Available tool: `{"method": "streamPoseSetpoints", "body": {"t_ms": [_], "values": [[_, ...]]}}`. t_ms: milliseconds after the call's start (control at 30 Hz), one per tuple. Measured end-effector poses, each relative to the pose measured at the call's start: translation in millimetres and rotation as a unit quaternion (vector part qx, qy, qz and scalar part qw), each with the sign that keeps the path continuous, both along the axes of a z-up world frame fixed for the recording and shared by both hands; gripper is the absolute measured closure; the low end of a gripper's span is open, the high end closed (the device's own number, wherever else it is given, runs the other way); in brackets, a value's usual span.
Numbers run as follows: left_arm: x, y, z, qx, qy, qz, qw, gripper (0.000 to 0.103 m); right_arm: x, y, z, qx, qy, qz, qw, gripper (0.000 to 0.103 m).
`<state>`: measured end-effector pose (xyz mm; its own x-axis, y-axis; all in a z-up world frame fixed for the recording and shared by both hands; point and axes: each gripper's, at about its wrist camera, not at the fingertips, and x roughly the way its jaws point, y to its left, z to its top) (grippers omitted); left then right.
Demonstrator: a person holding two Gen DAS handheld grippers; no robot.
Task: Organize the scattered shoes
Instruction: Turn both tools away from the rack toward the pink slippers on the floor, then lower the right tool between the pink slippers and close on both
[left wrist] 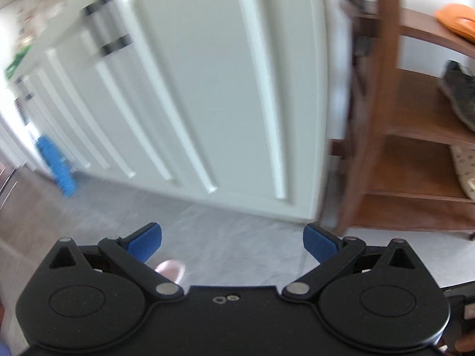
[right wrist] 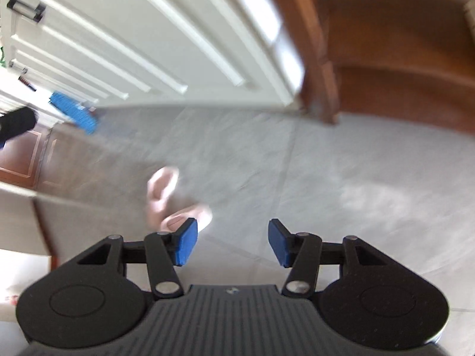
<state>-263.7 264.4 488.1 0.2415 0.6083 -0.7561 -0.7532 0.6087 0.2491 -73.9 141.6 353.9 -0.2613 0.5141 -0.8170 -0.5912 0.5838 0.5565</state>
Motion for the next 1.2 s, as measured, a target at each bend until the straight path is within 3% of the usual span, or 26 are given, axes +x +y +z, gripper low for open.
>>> {"method": "streamPoseSetpoints", "body": {"t_ms": [167,300,400,533,667,733,833,1000,1033,1067,1133,1200], "values": [[-60.2,49.7,-12.5,-0.002,-0.017,0.040,0.9991,0.001,-60.1,61.6,-24.6,-0.015,0.020,0.003,1.000,0.047],[-107.8,107.1,-44.7,-0.019,-0.030,0.057,0.9977,0.001,-112.2,113.4,-51.2,-0.041,0.012,0.006,0.999,0.046],[-149.7,148.8,-68.2,-0.042,-0.022,0.077,0.9959,0.001,-167.8,158.9,-91.4,-0.076,0.017,0.000,0.997,0.046],[-214.3,199.1,-99.9,-0.069,0.000,0.092,0.9934,0.001,-228.1,212.2,-158.0,-0.109,0.061,-0.045,0.991,0.046],[-271.9,248.0,-131.7,-0.073,0.040,0.096,0.9919,0.001,-264.2,253.8,-216.6,-0.134,0.111,-0.124,0.977,0.046],[-289.4,265.5,-144.8,-0.081,0.045,0.113,0.9893,0.001,-282.0,278.1,-263.2,-0.166,0.138,-0.208,0.954,0.046],[-308.3,286.9,-161.9,-0.089,0.049,0.124,0.9871,0.001,-290.4,296.5,-295.3,-0.183,0.131,-0.259,0.939,0.046],[-318.0,300.0,-171.8,-0.094,0.044,0.116,0.9879,0.001,-293.4,329.5,-329.1,-0.225,0.083,-0.262,0.935,0.049],[-320.1,302.3,-174.1,-0.095,0.044,0.117,0.9877,0.001,-292.7,333.4,-333.6,-0.233,0.078,-0.262,0.933,0.063],[-323.6,307.0,-177.7,-0.097,0.044,0.119,0.9872,0.001,-292.4,336.5,-338.5,-0.236,0.075,-0.259,0.934,0.084],[-332.3,312.7,-184.6,-0.100,0.046,0.124,0.9861,0.001,-291.8,343.4,-345.9,-0.232,0.061,-0.249,0.938,0.093],[-340.4,319.2,-190.9,-0.105,0.050,0.133,0.9842,0.001,-288.8,357.6,-344.1,-0.217,0.037,-0.228,0.949,0.095]]}}
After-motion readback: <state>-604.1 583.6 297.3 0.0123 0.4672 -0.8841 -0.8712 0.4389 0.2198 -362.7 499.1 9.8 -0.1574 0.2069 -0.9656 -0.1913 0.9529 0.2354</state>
